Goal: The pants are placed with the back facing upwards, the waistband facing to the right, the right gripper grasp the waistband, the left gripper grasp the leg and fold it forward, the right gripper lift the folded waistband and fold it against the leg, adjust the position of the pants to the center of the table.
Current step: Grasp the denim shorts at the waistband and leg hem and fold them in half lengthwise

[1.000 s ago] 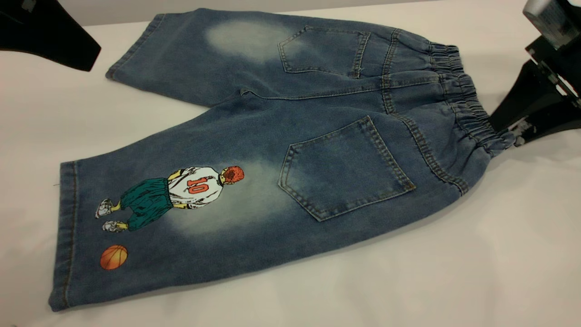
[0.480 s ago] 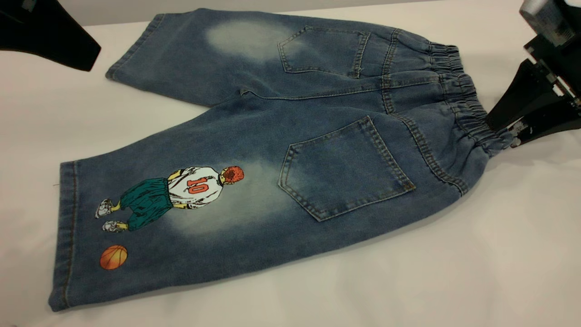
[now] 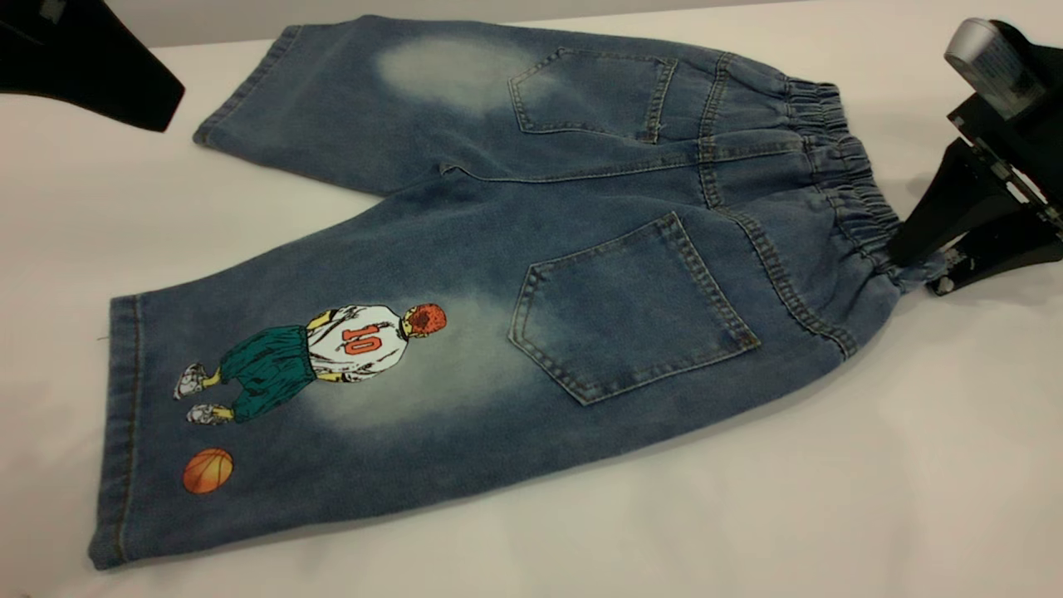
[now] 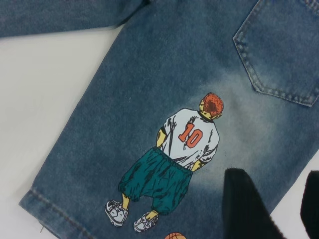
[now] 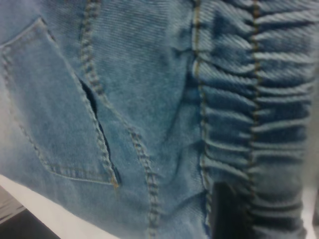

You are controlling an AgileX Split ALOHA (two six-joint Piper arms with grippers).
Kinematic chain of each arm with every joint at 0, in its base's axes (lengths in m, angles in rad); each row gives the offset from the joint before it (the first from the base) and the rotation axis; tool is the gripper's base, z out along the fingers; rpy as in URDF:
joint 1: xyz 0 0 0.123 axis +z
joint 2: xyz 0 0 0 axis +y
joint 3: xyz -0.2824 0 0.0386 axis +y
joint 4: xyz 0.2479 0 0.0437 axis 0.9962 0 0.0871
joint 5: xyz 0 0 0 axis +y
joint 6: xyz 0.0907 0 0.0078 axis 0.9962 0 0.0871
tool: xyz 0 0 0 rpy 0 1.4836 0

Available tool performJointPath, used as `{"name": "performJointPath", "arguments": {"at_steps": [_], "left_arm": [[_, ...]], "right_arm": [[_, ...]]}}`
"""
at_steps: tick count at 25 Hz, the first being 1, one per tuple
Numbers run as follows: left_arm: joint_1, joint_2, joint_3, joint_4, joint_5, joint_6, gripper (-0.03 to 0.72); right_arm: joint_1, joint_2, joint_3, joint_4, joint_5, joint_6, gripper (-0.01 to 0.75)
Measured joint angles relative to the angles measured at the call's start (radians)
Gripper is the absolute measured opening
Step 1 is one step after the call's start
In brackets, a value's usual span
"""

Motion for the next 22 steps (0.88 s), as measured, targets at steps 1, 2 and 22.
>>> {"name": "performJointPath", "arguments": {"at_steps": [1,2,22], "left_arm": [[0.000,0.000,0.000,0.000,0.005,0.000,0.290],[0.000,0.000,0.000,0.000,0.005,0.000,0.290],[0.000,0.001,0.033,0.013,0.085,0.066,0.290]], "right_arm": [[0.000,0.000,-0.001,-0.001,0.005,0.000,0.317],[0.000,0.000,-0.001,0.000,0.009,-0.007,0.317],[-0.001,-0.005,-0.059,0.053,0.098,-0.044,0.018]]}}
